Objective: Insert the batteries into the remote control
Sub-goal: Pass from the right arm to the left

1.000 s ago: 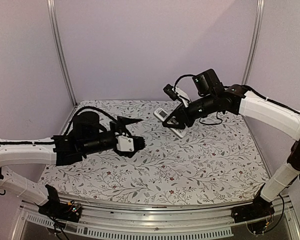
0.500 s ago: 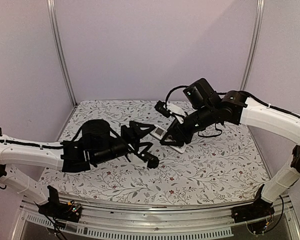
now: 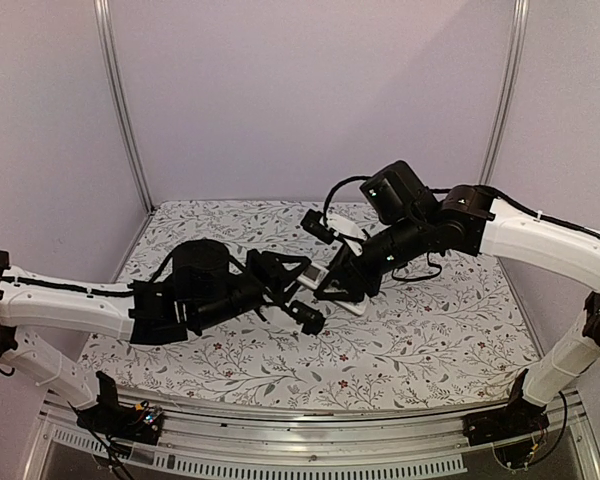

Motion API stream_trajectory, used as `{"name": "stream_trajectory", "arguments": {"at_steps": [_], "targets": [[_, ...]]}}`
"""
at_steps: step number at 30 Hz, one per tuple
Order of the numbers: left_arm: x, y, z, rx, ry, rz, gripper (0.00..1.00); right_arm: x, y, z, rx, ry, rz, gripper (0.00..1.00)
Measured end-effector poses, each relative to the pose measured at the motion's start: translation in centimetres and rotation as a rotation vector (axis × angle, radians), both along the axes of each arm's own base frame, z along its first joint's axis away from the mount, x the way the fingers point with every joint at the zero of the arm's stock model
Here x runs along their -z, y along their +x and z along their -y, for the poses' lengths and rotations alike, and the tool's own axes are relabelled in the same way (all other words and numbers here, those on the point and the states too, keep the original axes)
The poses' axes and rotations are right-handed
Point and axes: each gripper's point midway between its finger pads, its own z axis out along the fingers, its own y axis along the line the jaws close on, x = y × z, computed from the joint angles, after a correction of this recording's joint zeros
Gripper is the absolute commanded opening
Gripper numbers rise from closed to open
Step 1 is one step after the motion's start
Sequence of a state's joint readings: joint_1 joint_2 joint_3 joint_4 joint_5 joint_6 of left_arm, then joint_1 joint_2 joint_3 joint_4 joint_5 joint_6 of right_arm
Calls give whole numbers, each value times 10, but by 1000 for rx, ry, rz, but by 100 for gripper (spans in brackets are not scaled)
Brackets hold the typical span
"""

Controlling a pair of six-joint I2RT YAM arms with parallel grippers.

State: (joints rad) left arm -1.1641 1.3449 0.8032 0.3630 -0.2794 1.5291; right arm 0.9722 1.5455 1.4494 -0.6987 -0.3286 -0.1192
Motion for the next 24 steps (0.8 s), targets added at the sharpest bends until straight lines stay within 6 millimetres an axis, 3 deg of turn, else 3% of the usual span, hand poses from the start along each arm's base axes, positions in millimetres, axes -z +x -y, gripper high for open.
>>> {"name": "stream_trajectory", "arguments": {"at_steps": [4, 9, 13, 20, 24], "targets": [[6, 2, 1, -6, 34, 25, 2, 2, 0, 2, 4, -8, -9, 19], [13, 2, 2, -12, 47, 35, 0, 4, -1, 4, 8, -19, -21, 35], [13, 0, 2, -17, 28, 17, 0, 4, -1, 4, 7, -18, -20, 97], [6, -17, 7, -3, -103, -131, 0, -12, 8, -5, 12, 46, 45, 99], [4, -21, 2, -24, -201, -287, 0, -46, 5, -1, 12, 149, 120, 99]]}}
